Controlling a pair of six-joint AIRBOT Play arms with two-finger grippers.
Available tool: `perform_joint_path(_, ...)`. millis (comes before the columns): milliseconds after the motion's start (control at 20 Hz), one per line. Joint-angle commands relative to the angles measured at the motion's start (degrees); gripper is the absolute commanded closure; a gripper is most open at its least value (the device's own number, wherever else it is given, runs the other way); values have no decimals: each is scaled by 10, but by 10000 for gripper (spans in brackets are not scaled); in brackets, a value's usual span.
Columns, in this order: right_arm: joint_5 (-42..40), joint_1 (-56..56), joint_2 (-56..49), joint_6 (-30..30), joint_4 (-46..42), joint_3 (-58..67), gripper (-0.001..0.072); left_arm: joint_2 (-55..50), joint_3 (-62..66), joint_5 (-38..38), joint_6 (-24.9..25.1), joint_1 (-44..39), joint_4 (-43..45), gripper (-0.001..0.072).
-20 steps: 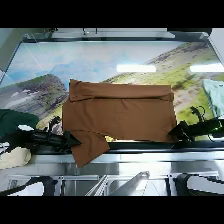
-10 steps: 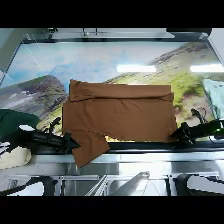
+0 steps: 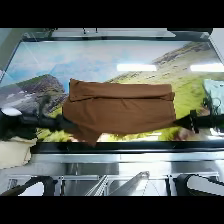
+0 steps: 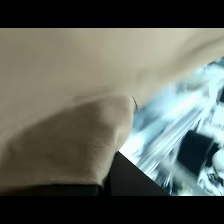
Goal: Fold the shirts.
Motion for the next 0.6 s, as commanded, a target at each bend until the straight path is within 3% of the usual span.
perform_joint_path(0,-64,51,-5,-1,79,78,697,11,155,-25,-25,-16,-32,687)
perform_joint_path(300,-143,144,-135,16,107,214,697,-186,374,-22,-41,-32,-33,690)
perform_joint_path(550,-209,155,-231,15,136,263,697,-333,520,-20,-57,-33,-32,690)
